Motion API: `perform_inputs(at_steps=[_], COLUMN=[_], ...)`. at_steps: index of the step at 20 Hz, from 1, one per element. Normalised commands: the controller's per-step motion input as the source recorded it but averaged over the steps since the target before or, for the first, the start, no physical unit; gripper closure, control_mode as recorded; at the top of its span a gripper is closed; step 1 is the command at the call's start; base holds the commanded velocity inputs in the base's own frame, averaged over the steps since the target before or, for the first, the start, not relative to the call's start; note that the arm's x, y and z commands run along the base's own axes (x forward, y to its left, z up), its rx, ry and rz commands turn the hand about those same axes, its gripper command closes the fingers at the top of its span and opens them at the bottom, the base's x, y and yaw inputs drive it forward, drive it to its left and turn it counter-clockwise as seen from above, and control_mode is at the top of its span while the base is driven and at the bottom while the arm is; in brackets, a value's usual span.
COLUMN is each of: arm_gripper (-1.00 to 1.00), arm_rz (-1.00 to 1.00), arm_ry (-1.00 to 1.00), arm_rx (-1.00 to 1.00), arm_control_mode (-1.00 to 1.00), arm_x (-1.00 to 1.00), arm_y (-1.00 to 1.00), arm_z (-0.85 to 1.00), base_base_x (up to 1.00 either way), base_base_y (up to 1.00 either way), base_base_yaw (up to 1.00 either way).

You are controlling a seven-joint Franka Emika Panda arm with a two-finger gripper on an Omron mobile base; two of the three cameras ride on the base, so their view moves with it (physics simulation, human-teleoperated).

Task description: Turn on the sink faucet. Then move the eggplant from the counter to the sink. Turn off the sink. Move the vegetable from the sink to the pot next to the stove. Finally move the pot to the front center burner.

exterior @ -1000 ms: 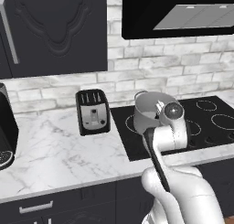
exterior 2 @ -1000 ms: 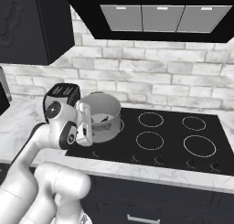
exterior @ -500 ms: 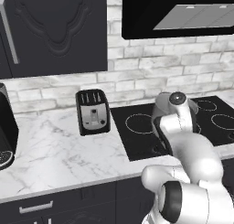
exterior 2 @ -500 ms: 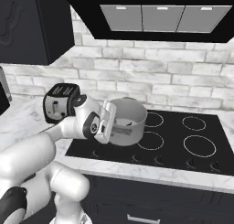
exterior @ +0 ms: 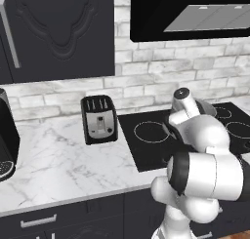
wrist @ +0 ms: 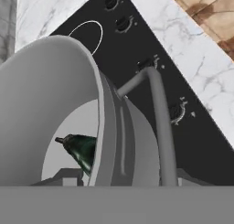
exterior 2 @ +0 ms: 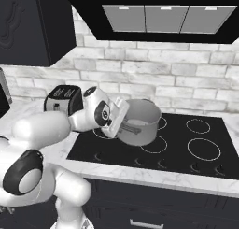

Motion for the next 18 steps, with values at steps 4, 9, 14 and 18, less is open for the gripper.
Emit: perform_inputs(at_steps=[4, 9, 14, 18], arm_gripper=[1.0, 1.0, 1.0, 1.0], arm_rz=[-0.15, -0.13, -0.13, -0.14], arm_ry=[0.01, 0.0, 0.0, 0.0], arm_rx=[0.0, 0.0, -0.01, -0.05], arm_control_mode=[-1.0, -1.0, -1.0, -1.0], arm_x=[0.3, 0.28, 0.05, -0.01], arm_y=[-0.24, -0.19, -0.3, -0.14], arm_z=[-0.04, -0.09, -0.1, -0.2], base_base_x=[0.0, 0.0, 0.0, 0.0], base_base_y=[0.0, 0.0, 0.0, 0.0], base_base_yaw=[0.0, 0.0, 0.0, 0.0])
